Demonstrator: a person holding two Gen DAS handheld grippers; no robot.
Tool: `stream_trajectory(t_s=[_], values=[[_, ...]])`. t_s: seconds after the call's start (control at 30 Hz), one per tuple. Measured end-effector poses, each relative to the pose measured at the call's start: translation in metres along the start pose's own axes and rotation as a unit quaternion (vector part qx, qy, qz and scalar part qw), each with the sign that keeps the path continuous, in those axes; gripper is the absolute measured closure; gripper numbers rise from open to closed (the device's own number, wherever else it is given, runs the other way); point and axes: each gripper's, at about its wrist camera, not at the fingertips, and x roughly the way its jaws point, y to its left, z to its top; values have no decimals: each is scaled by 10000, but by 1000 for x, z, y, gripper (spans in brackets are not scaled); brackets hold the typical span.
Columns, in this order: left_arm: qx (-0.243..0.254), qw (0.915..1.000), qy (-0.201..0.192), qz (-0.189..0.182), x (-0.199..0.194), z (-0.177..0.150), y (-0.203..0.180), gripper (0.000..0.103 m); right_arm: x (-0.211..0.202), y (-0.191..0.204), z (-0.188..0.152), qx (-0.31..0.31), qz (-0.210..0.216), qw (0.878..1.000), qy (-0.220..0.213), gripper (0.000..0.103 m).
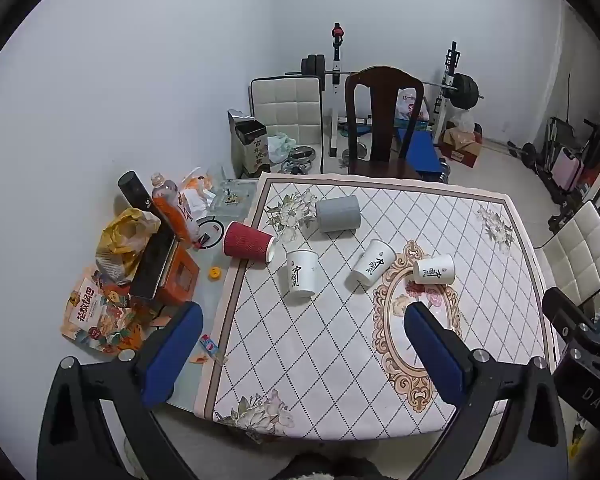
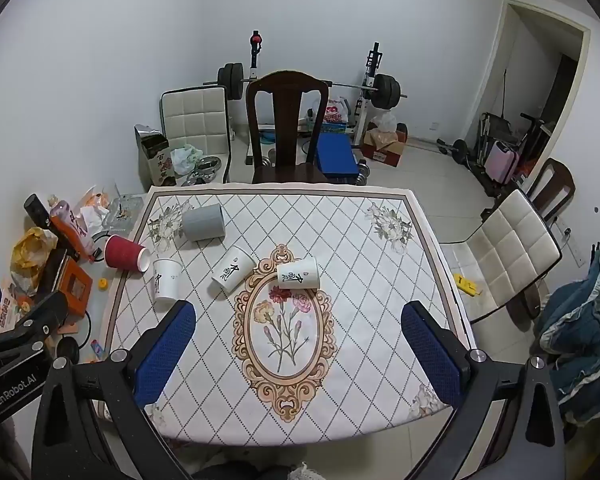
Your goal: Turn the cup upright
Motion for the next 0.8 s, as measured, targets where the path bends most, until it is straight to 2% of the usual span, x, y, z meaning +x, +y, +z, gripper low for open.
stream_trajectory(t_s=[0.8], values=[[-3, 10000, -20, 56, -1, 11, -10, 0, -3, -3, 0, -23, -17, 10000, -32, 0]])
